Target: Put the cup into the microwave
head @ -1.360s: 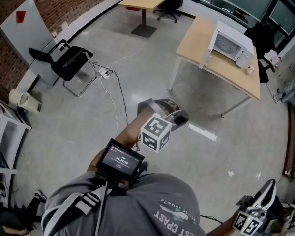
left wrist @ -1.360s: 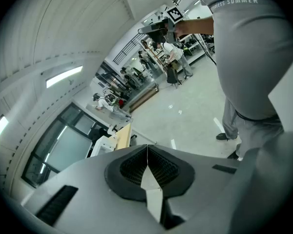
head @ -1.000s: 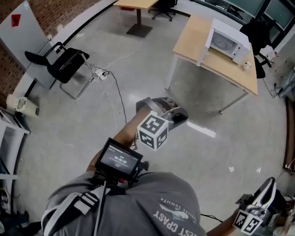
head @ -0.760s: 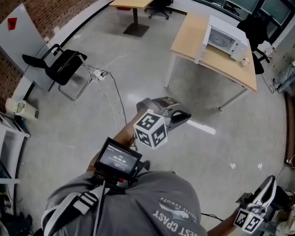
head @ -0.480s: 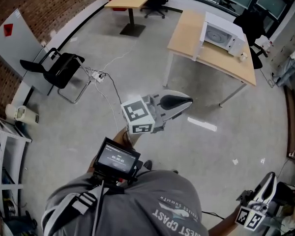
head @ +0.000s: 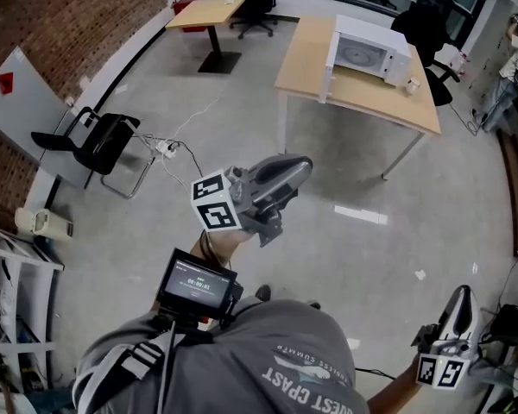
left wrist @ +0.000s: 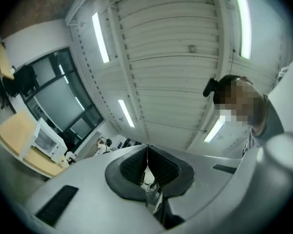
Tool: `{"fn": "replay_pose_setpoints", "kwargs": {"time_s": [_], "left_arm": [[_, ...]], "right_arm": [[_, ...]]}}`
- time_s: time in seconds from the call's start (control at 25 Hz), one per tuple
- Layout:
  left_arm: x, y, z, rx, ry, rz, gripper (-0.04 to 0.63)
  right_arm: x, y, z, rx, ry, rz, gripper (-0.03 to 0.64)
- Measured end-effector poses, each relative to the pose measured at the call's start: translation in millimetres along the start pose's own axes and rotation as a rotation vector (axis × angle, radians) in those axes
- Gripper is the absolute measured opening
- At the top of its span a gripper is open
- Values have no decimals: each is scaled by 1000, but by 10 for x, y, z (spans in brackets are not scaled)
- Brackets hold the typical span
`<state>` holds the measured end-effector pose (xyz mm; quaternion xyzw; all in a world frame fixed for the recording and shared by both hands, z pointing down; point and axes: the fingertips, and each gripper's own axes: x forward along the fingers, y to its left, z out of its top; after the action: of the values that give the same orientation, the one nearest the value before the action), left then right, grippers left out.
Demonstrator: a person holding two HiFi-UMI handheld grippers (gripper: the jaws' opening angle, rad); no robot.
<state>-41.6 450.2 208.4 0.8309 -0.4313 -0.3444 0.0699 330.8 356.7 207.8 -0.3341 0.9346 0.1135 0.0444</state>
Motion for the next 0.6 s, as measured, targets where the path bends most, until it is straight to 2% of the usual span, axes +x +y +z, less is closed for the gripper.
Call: {"fn": "replay_pose_setpoints", "kwargs": {"time_s": [0.12, 0.24, 0.32, 0.44, 0.6], "left_arm": [[229, -23, -79, -74, -60, -23, 21], [371, 77, -236, -114, -65, -48, 21], [502, 163, -329, -97, -49, -55, 21], [821, 84, -626, -58, -29, -12, 21], [1210, -17, -1083, -52, 3, 34, 21]], "right_arm": [[-48, -288, -150, 26, 26, -1, 23], [-25, -490, -418, 57, 40, -13, 23], [55, -659, -506, 67, 24, -21, 23], [5, -1158, -452, 84, -4, -8, 23], [-221, -1795, -384, 67, -6, -28, 23]]}}
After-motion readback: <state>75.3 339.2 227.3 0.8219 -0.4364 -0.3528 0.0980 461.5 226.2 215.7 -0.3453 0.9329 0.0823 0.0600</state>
